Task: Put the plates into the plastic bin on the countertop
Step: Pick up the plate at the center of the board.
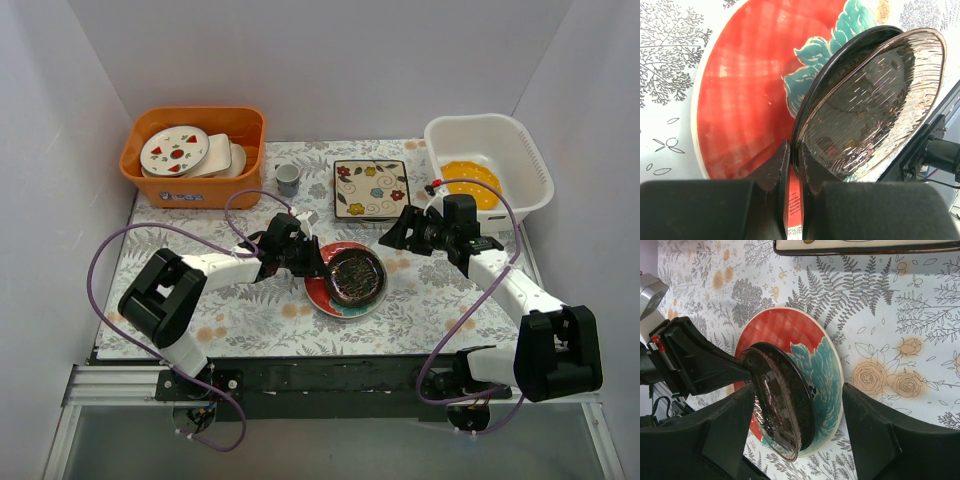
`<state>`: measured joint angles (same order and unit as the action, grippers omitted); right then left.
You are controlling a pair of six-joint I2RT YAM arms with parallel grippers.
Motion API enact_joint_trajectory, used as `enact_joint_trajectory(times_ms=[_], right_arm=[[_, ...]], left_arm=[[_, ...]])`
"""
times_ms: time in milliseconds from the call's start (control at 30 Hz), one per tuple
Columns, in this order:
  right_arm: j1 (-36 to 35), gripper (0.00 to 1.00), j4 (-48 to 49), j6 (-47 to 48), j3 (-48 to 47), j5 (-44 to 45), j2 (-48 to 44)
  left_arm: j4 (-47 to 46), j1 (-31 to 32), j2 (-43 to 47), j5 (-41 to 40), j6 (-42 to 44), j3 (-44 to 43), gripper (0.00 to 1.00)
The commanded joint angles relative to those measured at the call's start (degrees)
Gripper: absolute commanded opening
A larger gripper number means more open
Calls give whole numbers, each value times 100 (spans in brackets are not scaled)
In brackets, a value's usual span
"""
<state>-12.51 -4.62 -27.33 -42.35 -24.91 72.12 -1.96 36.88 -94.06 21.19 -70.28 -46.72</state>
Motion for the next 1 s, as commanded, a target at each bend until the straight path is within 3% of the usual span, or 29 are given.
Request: enact_joint_trajectory(times_ms=[0,200,467,967], right_arm=[[-41,77,-4,149,60,-181,-31],[-76,76,49,228,86,-418,13],[-286,59,102,202,-115,-1051,522],[-594,47,-30,255,-309,-902,927]], left_arm=[[116,21,292,-185,155,14,0],[152,21,336,-203,146,-13,0],[160,21,371,-194,146,-48,0],[160,21,362,-168,146,-65,0]])
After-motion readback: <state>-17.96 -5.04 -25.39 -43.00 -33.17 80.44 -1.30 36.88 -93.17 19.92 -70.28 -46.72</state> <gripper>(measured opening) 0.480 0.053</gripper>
